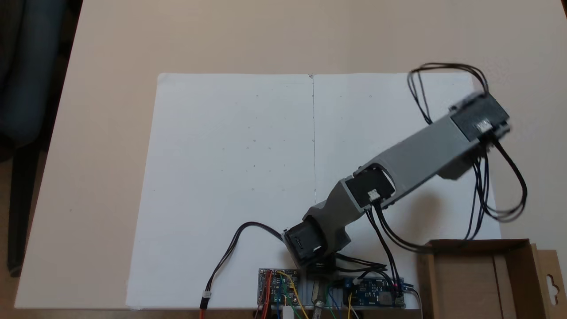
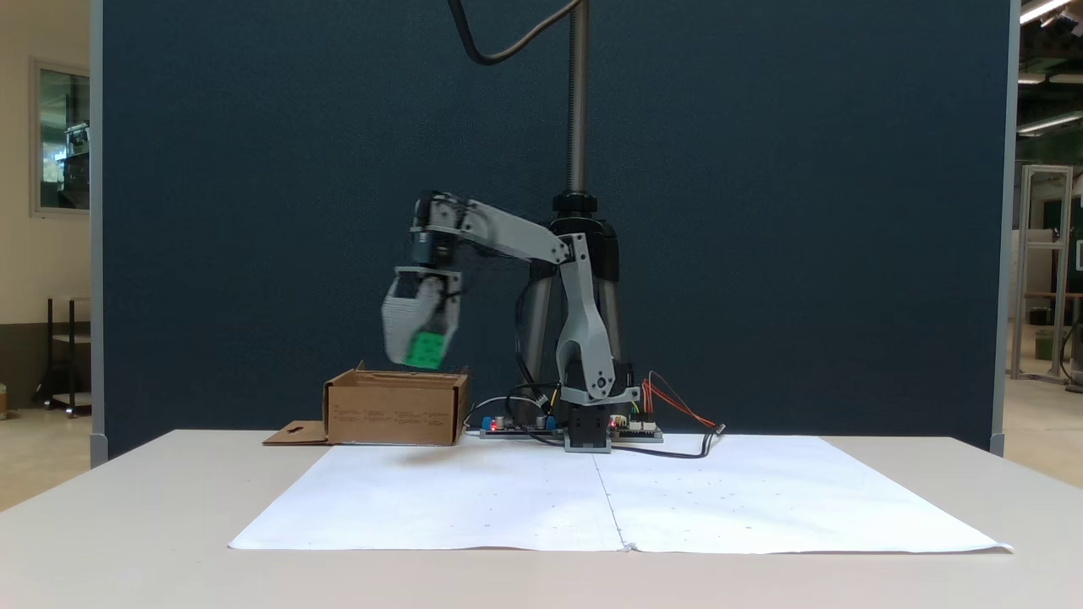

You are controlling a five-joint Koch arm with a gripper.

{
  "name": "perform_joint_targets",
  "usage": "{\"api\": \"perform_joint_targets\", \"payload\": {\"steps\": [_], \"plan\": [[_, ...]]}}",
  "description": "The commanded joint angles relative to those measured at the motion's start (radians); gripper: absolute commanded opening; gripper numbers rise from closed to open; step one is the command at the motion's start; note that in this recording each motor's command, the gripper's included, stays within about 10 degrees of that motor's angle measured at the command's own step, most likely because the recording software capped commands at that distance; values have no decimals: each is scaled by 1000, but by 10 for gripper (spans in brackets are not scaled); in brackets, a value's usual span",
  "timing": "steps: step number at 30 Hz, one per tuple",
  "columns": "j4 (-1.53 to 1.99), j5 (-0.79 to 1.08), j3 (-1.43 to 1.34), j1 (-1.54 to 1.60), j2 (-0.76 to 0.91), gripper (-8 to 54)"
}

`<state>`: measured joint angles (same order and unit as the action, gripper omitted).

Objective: Grasp a green dice and put it in the bin.

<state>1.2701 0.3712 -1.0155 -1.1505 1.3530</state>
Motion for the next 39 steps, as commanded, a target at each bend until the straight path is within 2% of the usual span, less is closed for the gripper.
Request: {"api": "perform_joint_targets", "payload": {"steps": [1,3,12,24,37,38,39], "plan": [[58,8,66,-93,54,120],[21,8,83,-253,44,120],[-46,5,101,-583,-48,120],[-29,-12,133,-653,-101,120],[-32,-141,133,-644,-112,120],[-38,-141,133,-641,-118,134],[-41,-141,133,-637,-121,235]]}}
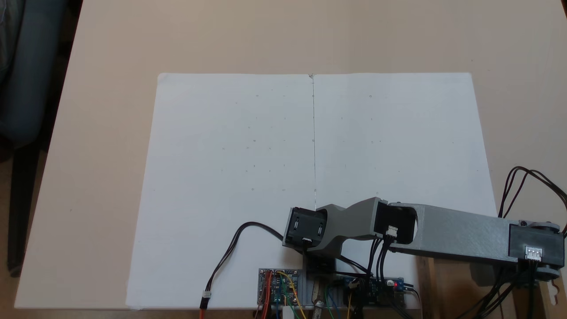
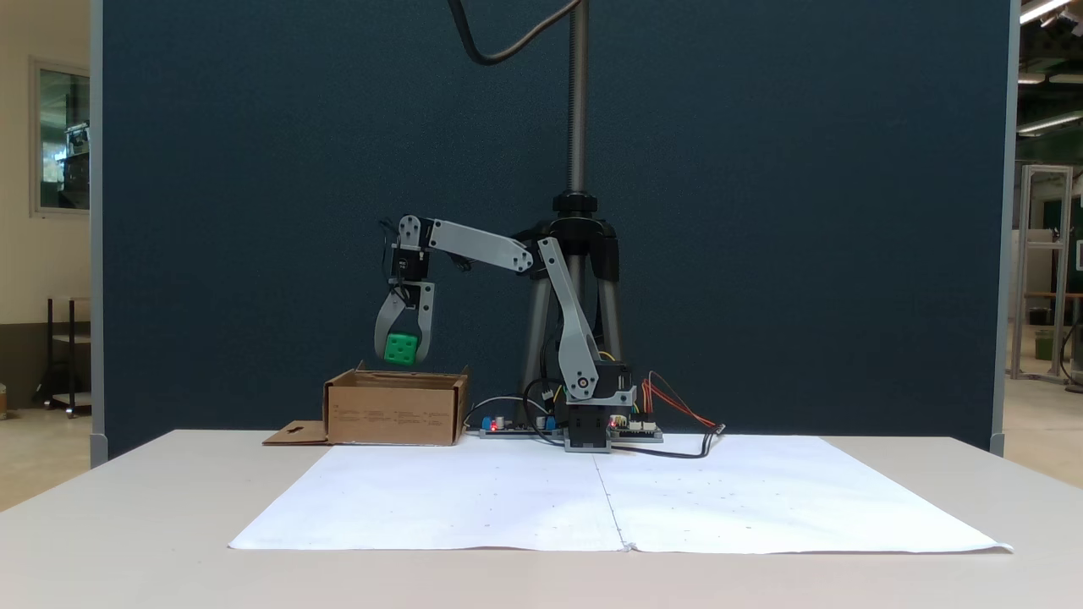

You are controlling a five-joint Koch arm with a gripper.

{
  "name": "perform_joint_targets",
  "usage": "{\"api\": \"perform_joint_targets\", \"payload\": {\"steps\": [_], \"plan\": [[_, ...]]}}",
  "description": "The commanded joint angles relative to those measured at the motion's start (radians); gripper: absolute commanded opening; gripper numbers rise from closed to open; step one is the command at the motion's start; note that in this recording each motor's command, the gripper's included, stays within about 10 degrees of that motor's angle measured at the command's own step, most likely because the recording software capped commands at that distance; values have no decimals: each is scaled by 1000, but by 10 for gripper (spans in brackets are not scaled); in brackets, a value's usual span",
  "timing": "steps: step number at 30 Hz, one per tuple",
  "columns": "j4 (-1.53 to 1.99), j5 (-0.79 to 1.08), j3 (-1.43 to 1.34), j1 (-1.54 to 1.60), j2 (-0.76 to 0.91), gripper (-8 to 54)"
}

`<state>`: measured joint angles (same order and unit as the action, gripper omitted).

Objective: Grasp a green dice and put it in the bin.

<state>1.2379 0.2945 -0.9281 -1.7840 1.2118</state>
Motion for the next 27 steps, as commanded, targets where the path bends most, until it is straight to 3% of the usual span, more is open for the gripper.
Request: {"api": "perform_joint_targets", "payload": {"steps": [1,2,5,10,14,20,27], "plan": [[-14,-63,46,2,9,323],[-18,-64,46,5,-2,334],[-32,-64,46,8,-2,448],[-83,-86,48,35,-2,442],[-114,-225,115,150,20,432],[-253,-382,195,632,138,432],[-367,-382,195,1117,221,434]]}}
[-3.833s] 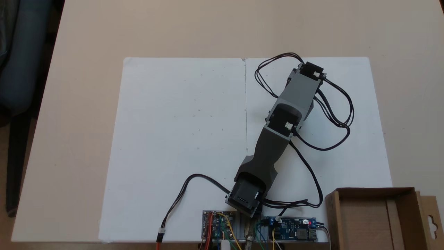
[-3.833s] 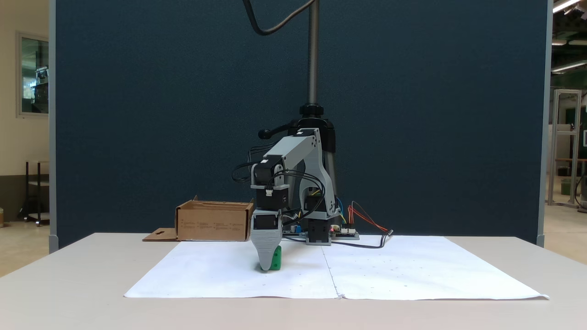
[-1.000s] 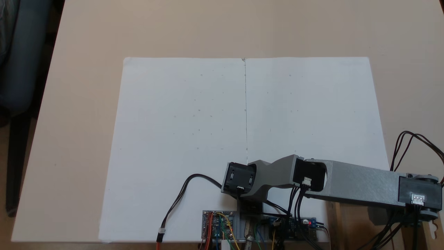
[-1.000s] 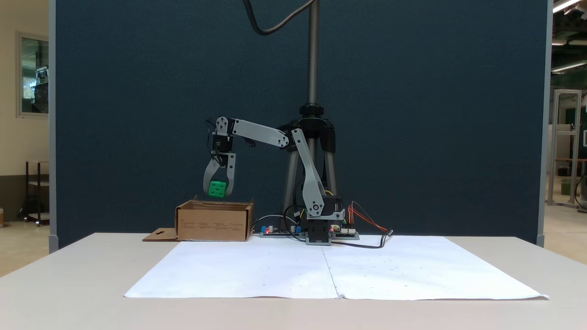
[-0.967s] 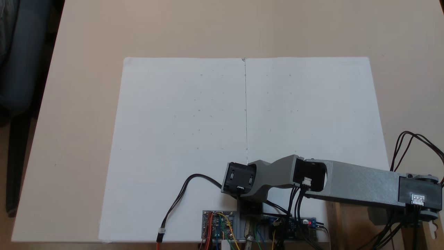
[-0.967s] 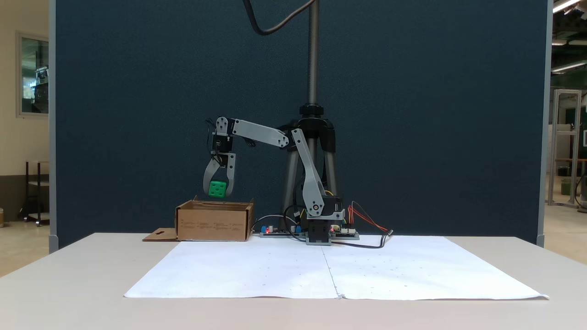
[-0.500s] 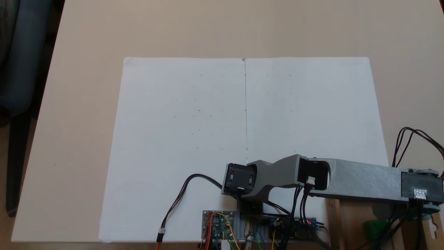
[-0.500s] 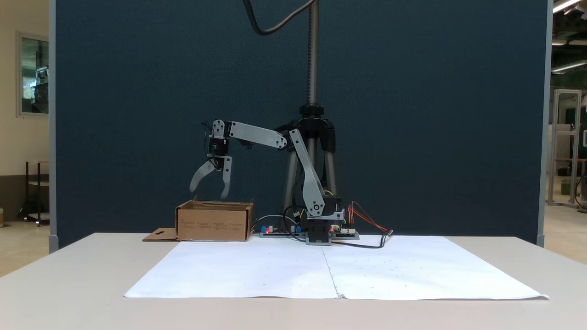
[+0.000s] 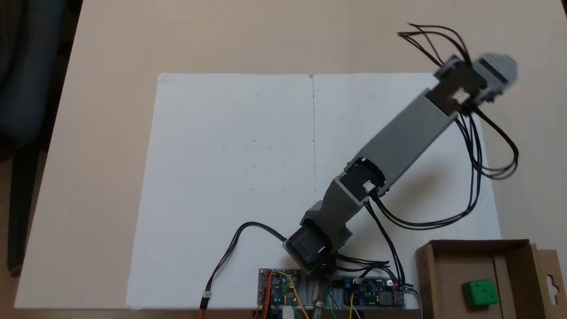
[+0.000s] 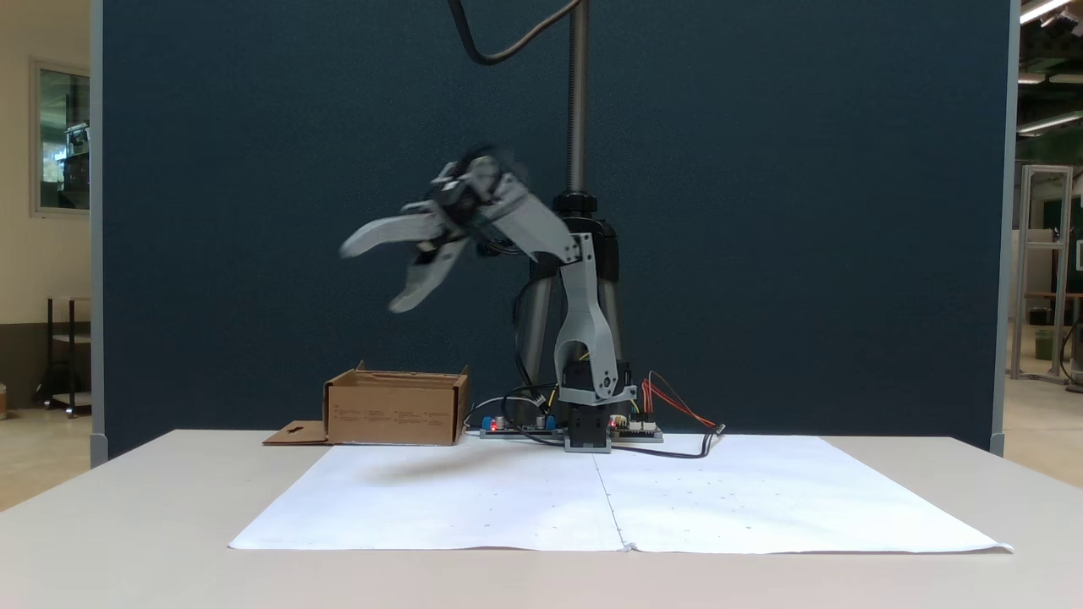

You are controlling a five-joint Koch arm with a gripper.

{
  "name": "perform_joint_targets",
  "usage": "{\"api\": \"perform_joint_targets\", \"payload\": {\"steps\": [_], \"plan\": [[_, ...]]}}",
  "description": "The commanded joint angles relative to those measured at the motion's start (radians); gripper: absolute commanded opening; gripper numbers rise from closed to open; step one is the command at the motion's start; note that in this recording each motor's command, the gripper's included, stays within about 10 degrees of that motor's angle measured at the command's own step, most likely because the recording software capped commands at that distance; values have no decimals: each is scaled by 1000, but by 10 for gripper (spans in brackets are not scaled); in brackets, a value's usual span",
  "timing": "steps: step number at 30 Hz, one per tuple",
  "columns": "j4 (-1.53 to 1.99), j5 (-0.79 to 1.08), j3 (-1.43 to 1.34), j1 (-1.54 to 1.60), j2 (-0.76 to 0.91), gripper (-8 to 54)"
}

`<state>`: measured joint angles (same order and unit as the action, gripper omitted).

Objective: Grasp a green dice and put it in the bin.

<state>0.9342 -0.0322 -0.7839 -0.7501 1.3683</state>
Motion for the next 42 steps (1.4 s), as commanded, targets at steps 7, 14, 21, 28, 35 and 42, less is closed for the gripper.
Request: {"api": "perform_joint_targets", "payload": {"steps": [7,14,21,28,35,42], "plan": [[-61,-55,51,462,95,442],[-89,-55,-34,540,138,439],[-386,-18,-554,594,419,439],[-644,40,-896,667,687,454],[-886,81,-1157,690,818,459],[-1119,89,-1528,690,908,453]]}}
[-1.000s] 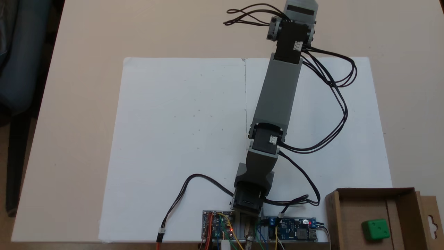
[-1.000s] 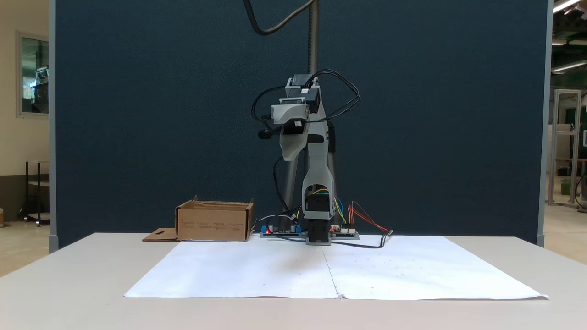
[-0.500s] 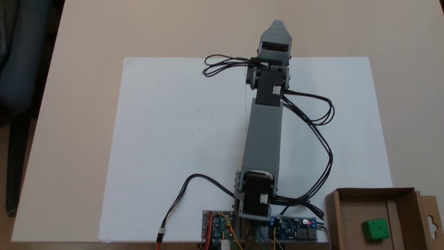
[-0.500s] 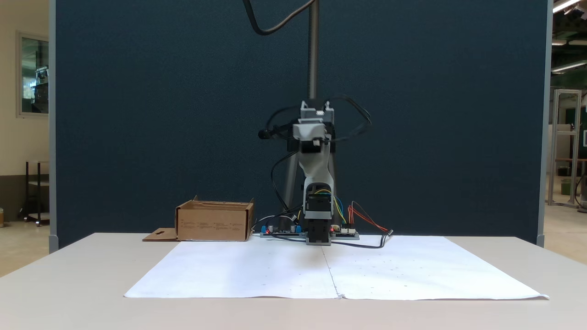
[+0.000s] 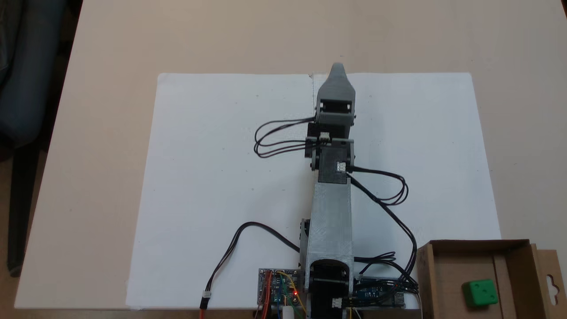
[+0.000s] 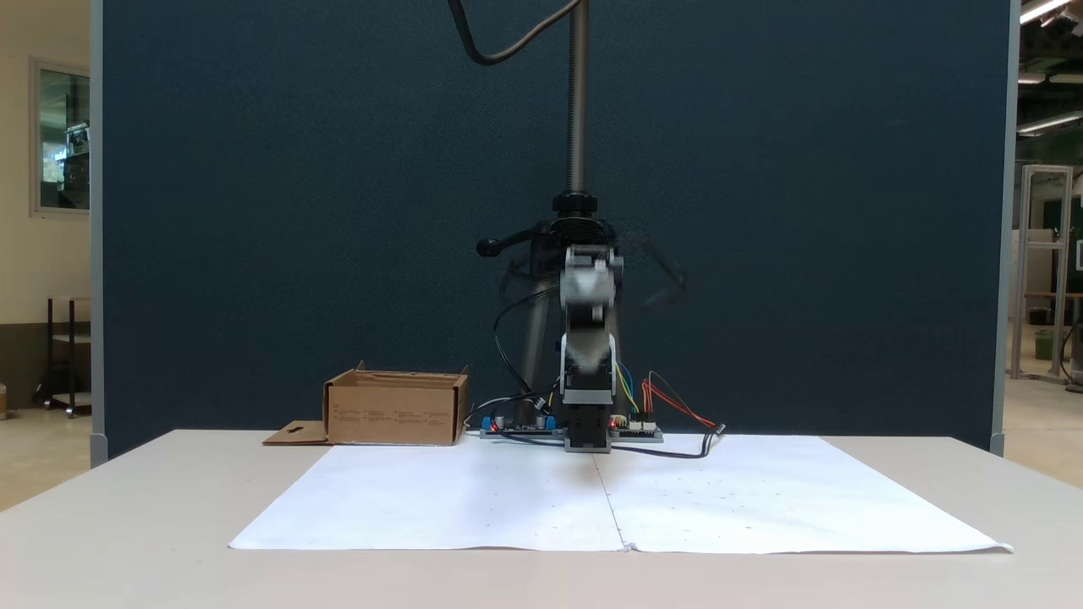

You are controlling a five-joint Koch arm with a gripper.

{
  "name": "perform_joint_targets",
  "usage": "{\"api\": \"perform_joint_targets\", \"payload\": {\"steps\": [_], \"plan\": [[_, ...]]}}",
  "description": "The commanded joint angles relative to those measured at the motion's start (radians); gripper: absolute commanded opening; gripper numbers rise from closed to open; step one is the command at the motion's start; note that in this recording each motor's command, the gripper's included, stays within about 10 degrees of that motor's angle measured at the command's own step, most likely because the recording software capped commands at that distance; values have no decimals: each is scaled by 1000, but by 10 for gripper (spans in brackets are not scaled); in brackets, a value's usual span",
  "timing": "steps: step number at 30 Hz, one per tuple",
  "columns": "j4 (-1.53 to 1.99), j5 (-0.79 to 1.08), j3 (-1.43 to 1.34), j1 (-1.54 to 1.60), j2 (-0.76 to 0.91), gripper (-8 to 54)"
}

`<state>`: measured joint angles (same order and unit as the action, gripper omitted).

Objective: Grasp a green dice and put it in the bin.

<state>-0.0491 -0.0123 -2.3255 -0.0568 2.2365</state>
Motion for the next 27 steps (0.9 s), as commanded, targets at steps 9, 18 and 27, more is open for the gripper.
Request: {"api": "perform_joint_targets", "payload": {"steps": [9,18,27], "plan": [[-415,74,-387,18,135,443],[-721,78,-601,20,137,440],[-1030,83,-799,21,138,451]]}}
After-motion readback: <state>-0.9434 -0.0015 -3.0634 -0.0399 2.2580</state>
